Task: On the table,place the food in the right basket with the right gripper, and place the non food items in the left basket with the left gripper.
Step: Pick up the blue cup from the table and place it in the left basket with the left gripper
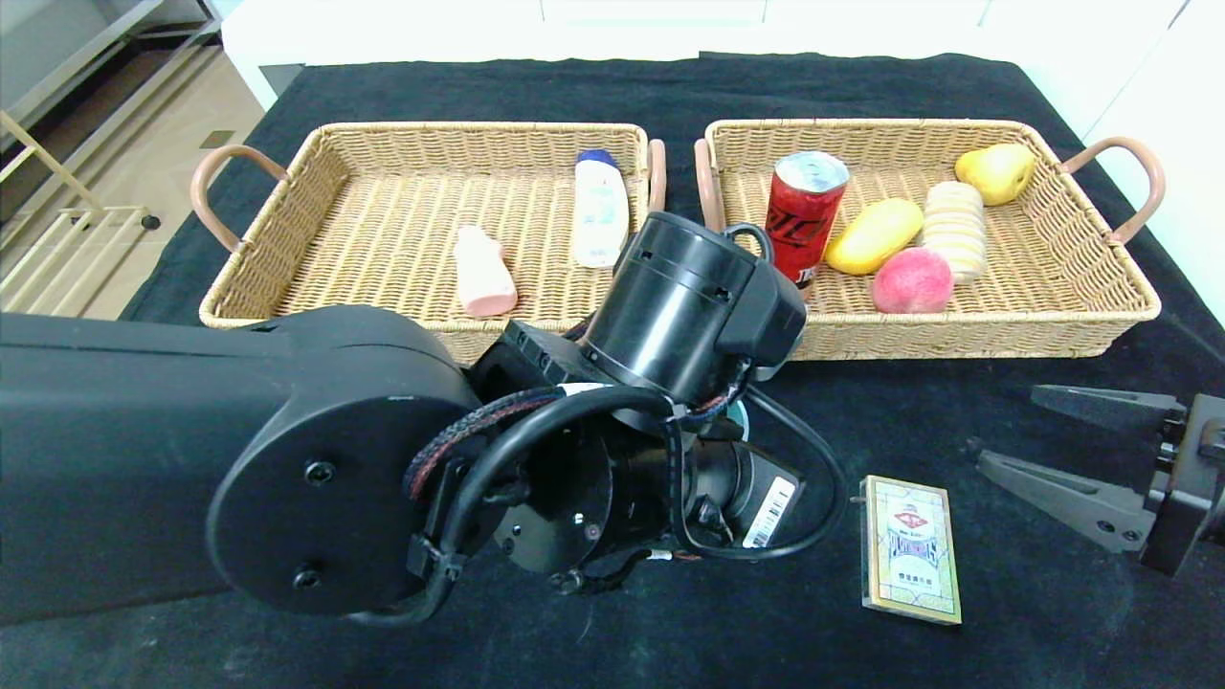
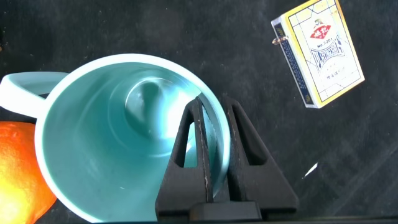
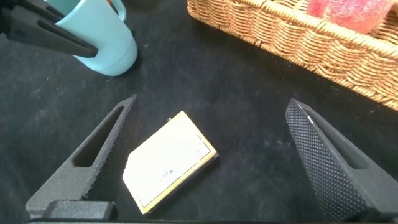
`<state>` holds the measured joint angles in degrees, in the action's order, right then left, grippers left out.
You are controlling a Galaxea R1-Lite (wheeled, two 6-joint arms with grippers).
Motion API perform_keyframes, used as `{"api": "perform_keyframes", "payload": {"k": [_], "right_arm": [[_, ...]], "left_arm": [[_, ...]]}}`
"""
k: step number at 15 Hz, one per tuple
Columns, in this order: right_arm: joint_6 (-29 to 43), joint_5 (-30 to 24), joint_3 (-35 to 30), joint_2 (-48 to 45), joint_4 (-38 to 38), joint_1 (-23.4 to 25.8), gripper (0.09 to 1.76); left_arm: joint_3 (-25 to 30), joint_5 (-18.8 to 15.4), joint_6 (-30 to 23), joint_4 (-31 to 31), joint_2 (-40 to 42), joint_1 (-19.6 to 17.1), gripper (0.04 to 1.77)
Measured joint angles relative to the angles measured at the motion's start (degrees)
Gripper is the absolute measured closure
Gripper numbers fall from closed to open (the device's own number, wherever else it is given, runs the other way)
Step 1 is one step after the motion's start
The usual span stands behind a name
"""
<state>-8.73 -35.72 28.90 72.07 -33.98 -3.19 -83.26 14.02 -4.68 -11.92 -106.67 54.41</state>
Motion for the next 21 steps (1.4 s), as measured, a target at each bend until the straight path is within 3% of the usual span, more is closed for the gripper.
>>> {"api": "perform_keyframes", "payload": {"k": [8, 12, 16, 21], "right_arm": [[0.0, 0.0, 0.0, -0.4, 0.0, 0.0, 0.14], [-0.1, 0.0, -0.1, -0.5, 0.0, -0.3, 0.14], [-0.1, 0.0, -0.4, -0.6, 0.0, -0.6, 0.14], [-0.2, 0.0, -0.4, -0.7, 0.0, -0.7, 0.14]], "left_arm": [[-0.6, -0.5, -0.4, -0.7, 2.7, -0.1, 1.61], [-0.7, -2.3, -3.5, -0.9, 8.0, -1.4, 1.61], [-1.4, -4.1, -5.2, -0.6, 12.2, -4.9, 1.61], [-6.1, -4.1, -5.4, -0.4, 14.2, -10.6, 1.61]]}}
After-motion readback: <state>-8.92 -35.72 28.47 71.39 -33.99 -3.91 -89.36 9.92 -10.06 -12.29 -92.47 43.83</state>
